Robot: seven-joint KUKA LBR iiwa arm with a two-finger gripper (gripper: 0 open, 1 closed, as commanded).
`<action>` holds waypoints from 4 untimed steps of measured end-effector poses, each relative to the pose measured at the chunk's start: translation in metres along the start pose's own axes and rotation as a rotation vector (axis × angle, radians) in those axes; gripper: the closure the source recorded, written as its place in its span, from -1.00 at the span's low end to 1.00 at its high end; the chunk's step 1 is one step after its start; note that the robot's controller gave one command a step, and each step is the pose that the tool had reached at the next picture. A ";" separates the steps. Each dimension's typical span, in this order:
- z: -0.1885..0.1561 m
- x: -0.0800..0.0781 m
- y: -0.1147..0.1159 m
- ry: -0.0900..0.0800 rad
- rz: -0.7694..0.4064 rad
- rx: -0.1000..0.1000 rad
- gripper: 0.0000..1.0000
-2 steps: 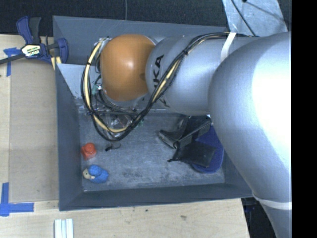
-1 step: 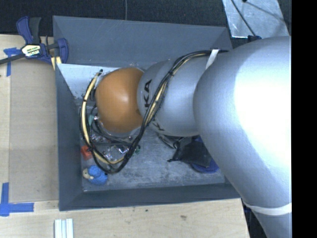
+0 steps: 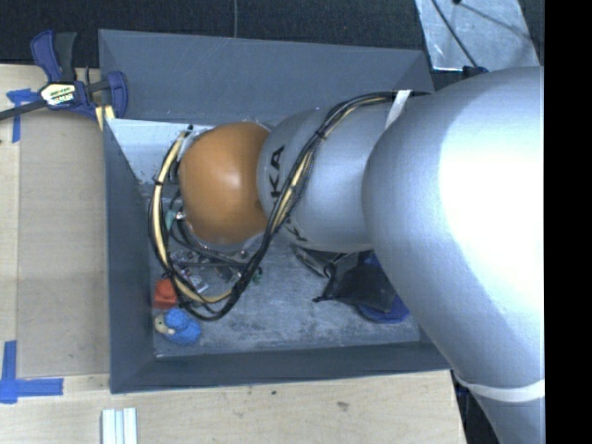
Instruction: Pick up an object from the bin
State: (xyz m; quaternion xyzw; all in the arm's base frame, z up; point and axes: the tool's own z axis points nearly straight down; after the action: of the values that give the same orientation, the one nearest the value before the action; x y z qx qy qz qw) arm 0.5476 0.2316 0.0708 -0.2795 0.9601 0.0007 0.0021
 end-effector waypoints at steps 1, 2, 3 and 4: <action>-0.133 0.000 -0.008 -0.008 -0.012 0.003 1.00; -0.128 0.002 -0.008 0.001 -0.011 0.000 -1.00; -0.017 0.034 0.030 0.002 -0.308 -0.002 -1.00; -0.021 0.032 0.028 -0.004 -0.305 0.001 1.00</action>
Offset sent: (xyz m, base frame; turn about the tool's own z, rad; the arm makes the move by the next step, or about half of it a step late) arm 0.0008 -0.0082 0.1272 -0.0140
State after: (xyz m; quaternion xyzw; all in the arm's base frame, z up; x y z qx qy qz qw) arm 0.5054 0.2381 0.0913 -0.4220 0.9066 0.0004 0.0040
